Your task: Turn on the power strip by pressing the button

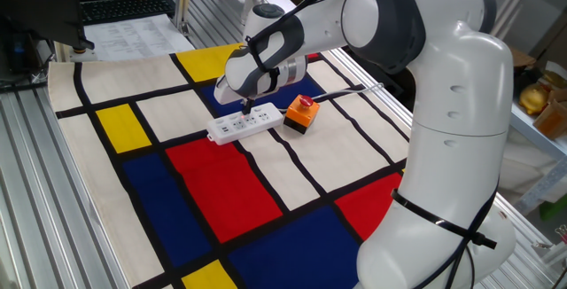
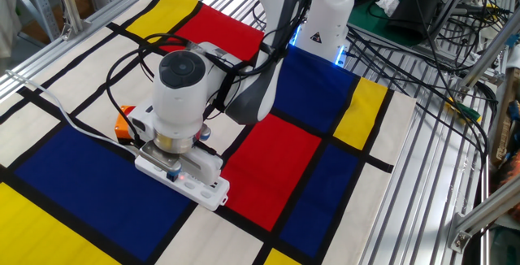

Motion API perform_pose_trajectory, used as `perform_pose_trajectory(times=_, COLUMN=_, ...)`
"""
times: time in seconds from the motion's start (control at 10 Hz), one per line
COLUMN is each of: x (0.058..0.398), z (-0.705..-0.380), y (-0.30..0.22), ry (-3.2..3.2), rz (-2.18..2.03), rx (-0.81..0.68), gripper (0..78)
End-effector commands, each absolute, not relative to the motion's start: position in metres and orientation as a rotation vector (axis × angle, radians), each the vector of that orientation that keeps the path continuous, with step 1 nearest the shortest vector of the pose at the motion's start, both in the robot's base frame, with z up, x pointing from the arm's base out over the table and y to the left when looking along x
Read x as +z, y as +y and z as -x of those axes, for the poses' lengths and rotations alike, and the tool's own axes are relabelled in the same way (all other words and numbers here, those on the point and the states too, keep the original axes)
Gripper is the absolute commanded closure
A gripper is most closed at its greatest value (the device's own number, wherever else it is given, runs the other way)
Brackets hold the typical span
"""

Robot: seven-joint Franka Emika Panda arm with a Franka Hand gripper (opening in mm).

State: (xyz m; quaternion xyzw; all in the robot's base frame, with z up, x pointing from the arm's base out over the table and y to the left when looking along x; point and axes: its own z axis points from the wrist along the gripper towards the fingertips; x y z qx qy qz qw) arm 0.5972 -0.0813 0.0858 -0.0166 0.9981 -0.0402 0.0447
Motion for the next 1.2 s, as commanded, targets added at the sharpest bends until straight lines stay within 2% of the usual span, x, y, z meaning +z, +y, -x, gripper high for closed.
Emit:
perform_pose_trajectory(times=0.1, x=0.0608, z=-0.5808, y=-0.0811, ry=3.094, rz=0.050, rx=-0.120, gripper=77.6)
perform_pose_trajectory(times=1.1, x=0.0608, z=-0.5808, y=-0.0811, ry=3.139, rz=0.136, rx=-0.129, gripper=77.6)
perform_pose_trajectory(times=1.2, x=0.0706, z=-0.5811, y=-0.0816, ry=3.148, rz=0.138, rx=-0.117, gripper=77.6)
